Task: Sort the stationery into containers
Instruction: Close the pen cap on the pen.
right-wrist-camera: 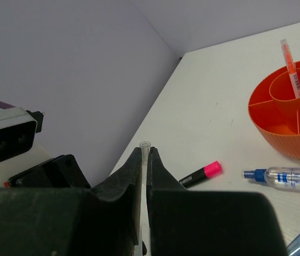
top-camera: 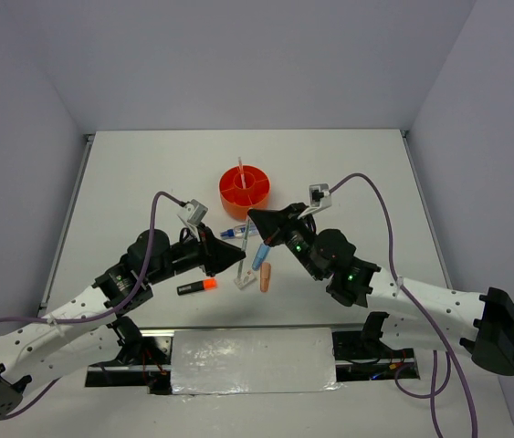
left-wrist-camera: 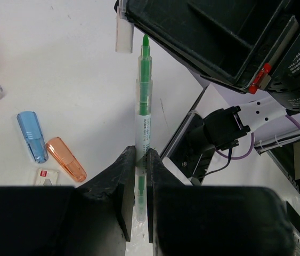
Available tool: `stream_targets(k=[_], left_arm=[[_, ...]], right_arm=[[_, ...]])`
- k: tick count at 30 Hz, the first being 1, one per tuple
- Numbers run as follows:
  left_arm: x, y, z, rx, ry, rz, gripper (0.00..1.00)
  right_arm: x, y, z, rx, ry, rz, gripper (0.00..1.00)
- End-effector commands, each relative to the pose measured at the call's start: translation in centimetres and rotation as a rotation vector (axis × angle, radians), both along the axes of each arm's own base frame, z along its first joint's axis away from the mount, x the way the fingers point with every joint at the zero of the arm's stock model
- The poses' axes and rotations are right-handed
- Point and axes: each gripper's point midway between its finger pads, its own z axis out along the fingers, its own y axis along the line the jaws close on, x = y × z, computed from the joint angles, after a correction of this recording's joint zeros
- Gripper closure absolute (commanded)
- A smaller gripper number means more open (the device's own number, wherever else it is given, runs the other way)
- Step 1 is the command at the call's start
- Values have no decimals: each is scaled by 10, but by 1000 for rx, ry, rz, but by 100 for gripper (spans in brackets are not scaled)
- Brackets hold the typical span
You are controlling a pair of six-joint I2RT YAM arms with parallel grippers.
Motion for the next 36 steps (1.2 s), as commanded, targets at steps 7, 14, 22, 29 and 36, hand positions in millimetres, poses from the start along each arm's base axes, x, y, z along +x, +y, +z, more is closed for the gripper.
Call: stream_targets(k=[7, 14, 22, 29, 36], left_arm=[[-3, -4, 27, -59, -51, -28, 100], [-3, -4, 19, -36, -41, -29, 100], [-2, -7, 14, -22, -24, -34, 100], [0, -6, 14, -21, -22, -24, 100], [0, -6, 21, -33, -35, -24, 100]], right_arm=[[2, -11, 30, 38, -52, -41, 100], [1, -17, 41, 45, -70, -48, 100], [1, -14, 37, 36, -65, -45, 100], [1, -12, 31, 25, -57, -36, 100], [2, -14, 23, 16, -44, -46, 100]])
